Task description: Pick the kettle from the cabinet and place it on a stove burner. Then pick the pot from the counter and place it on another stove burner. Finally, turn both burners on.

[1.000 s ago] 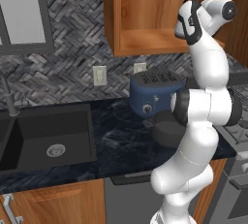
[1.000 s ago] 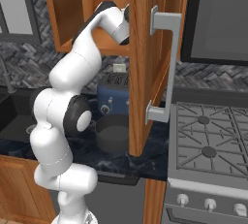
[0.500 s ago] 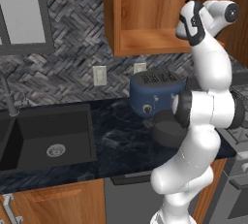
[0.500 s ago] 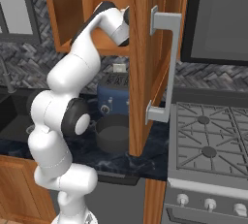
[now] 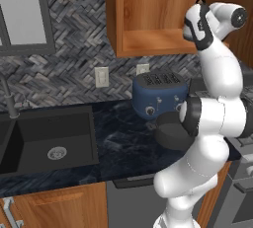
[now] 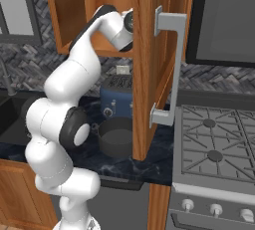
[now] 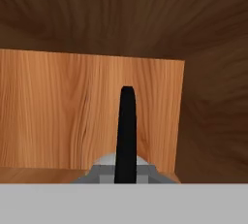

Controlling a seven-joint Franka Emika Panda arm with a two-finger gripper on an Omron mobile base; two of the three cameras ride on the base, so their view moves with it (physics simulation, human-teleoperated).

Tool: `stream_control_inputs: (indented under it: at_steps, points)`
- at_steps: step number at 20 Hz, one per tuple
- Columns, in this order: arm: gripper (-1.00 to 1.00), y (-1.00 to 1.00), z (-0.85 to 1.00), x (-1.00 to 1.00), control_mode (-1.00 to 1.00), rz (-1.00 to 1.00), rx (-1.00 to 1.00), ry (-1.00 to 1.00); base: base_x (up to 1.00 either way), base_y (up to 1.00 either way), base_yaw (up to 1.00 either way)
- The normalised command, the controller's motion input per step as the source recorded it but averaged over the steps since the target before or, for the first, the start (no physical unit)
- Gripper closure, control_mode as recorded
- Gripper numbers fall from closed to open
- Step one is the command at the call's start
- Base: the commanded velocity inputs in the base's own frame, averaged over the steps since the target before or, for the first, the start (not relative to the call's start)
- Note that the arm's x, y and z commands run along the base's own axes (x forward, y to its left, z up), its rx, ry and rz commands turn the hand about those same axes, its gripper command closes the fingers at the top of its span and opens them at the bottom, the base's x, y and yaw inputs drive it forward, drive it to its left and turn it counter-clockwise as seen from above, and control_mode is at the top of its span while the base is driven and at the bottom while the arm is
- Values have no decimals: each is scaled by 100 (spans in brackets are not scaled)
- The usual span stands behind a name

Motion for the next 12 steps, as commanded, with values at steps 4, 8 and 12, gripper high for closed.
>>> stream_control_inputs:
  at_steps: [4, 8, 12]
  points:
    - [100, 35, 0, -4, -100, -9, 0, 0, 0, 0, 0]
    - [100, 40, 0, -10, -100, -8, 0, 0, 0, 0, 0]
    - [100, 35, 0, -15, -100, -8, 0, 0, 0, 0, 0]
